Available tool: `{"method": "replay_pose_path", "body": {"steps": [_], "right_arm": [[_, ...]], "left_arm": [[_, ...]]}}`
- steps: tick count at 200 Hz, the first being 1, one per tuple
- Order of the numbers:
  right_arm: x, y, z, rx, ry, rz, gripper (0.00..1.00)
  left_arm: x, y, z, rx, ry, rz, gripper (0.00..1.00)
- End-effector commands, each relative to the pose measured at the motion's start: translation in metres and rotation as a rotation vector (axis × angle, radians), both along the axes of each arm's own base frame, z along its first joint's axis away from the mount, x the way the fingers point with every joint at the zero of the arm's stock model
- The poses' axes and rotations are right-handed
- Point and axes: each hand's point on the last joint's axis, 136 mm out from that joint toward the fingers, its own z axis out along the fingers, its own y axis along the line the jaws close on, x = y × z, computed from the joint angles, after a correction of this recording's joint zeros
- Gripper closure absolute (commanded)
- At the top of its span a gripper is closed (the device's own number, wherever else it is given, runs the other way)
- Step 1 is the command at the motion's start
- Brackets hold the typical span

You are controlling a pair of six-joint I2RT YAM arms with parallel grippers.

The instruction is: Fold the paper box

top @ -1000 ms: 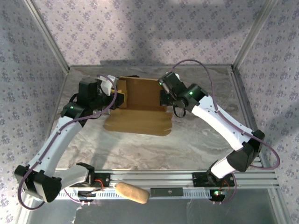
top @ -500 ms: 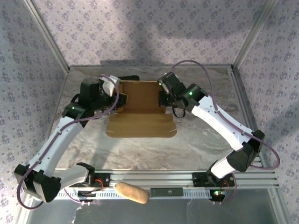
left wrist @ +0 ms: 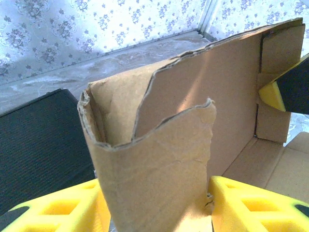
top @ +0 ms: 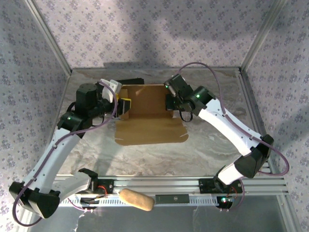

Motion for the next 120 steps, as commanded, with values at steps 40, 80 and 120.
{"method": "replay_pose_path", "body": {"steps": [40, 80, 120], "right_arm": [[0.001, -0.003, -0.002, -0.007, 0.015, -0.001, 1.00], [0.002, -0.004, -0.005, -0.004, 0.020, -0.003, 1.00], [0.001, -0.002, -0.004, 0.003, 0.020, 0.006, 1.00]], "left_arm": [[-0.022, -0.012, 0.011, -0.100, 0.034, -0.171, 0.45], [-0.032, -0.017, 0.010, -0.107, 0.054, -0.238, 0.40], [-0.033, -0.010, 0.007, -0.097, 0.035, -0.229, 0.37]]}}
